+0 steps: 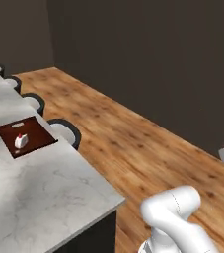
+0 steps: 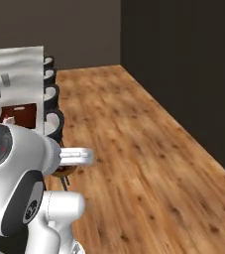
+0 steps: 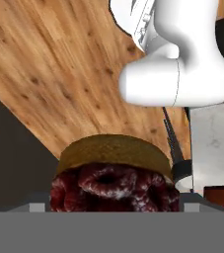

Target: Take the cakes from the fridge and place them on the empty tray on the dining counter.

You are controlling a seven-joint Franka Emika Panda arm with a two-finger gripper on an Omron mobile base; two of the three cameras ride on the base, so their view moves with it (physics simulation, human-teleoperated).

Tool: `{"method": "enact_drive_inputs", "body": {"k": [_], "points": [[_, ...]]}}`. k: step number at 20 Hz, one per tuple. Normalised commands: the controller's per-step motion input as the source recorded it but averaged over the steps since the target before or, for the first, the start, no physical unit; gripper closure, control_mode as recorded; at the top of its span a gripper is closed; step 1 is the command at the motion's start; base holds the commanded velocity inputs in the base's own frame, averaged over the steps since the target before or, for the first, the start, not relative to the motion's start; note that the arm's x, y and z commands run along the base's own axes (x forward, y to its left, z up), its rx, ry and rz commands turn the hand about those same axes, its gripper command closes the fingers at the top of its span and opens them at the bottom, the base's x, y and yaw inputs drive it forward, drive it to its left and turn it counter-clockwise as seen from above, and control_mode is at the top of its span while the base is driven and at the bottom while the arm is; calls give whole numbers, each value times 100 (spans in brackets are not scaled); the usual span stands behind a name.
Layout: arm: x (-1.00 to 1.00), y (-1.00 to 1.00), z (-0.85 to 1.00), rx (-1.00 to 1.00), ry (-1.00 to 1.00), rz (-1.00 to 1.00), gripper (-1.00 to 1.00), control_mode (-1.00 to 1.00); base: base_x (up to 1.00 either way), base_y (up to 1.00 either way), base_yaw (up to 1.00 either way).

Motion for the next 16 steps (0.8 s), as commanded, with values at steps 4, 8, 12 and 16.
{"method": "enact_drive_inputs", "body": {"k": [4,8,12,16], "points": [[0,0,0,0,0,0,100,100,100,-44,67],[0,0,0,0,0,0,100,100,100,-48,66],[0,0,0,0,0,0,100,100,100,-51,64],[0,0,0,0,0,0,100,100,100,-59,60]]}}
